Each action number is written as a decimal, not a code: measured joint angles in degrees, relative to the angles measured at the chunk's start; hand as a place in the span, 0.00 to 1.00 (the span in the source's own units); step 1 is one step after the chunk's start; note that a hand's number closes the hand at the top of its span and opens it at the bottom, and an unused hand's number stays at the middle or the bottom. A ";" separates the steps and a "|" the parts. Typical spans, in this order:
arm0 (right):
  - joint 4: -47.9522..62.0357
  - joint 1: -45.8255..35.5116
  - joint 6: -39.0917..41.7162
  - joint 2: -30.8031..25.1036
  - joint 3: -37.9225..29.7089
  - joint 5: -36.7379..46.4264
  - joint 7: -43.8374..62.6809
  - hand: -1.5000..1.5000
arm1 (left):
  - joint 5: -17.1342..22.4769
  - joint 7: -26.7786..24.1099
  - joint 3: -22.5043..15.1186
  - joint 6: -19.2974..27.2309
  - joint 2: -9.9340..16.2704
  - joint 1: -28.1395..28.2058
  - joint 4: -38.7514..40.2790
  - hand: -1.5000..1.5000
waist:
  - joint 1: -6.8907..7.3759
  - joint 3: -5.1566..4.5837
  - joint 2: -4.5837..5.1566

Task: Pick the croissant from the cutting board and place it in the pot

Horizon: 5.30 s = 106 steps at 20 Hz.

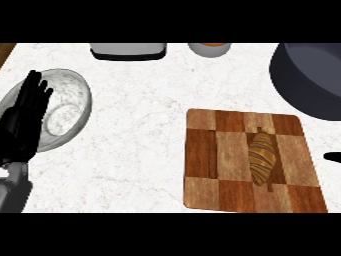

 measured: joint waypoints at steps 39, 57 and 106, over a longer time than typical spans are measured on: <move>-17.66 1.29 13.31 11.61 19.59 32.16 38.45 0.00 | -6.99 3.90 6.79 -6.54 -6.33 -0.29 -1.93 0.50 | 0.08 0.06 0.09; -4.65 -2.46 7.73 14.77 19.48 44.98 25.38 1.00 | -9.77 4.52 9.59 -9.53 -9.38 -1.11 -1.69 0.50 | 0.24 -0.13 -0.07; 6.77 -8.58 13.82 -14.53 -8.77 0.60 -3.04 1.00 | -12.34 4.61 10.45 -11.14 -12.12 -2.29 -1.20 0.50 | 1.26 0.09 0.42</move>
